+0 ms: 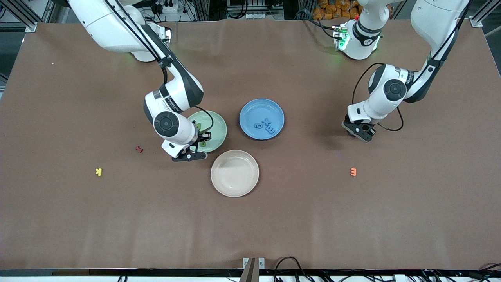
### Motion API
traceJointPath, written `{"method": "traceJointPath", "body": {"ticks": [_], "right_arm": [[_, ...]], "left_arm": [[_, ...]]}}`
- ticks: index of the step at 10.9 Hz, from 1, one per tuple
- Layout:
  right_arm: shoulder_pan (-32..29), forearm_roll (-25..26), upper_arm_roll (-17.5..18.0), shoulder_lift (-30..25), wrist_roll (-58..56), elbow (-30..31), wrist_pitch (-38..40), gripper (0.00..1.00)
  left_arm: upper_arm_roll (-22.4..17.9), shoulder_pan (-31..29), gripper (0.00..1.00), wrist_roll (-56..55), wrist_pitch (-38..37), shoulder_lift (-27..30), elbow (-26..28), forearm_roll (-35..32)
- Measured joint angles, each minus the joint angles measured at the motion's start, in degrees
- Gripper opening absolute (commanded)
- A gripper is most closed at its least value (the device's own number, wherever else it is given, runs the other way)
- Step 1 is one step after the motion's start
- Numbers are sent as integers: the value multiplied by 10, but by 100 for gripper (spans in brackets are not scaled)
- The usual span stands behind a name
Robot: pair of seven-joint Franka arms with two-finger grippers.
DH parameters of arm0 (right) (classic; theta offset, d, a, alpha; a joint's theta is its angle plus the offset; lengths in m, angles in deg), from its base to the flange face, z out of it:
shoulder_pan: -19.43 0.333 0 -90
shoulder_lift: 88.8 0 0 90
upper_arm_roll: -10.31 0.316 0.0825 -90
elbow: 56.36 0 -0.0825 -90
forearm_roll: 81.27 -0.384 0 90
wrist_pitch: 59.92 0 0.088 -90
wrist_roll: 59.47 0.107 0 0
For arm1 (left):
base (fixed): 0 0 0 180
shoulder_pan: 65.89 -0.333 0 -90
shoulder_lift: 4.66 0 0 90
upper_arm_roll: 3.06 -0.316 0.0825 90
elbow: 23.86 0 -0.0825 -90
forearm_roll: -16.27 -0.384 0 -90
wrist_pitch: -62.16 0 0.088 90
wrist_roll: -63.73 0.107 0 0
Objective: Sort letters by color into matching plates
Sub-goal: 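Place the n on the green plate while the left gripper grasps blue c, then place the c on the blue plate while the right gripper returns to rest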
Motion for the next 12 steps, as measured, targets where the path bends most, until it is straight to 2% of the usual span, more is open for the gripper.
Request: {"method": "traceJointPath", "body": {"ticks": [6, 10, 12], "right_arm": [[-14, 1, -12, -18, -24, -1, 32, 100], [-57, 1, -69, -33, -137, -4, 34, 100], [-92, 1, -81, -33, -174, -9, 34, 100]], "left_arm": [[1, 0, 0, -14, 0, 8, -10, -2], [7, 24, 0, -61, -7, 11, -29, -2], [8, 45, 0, -97, -30, 15, -46, -2]]}}
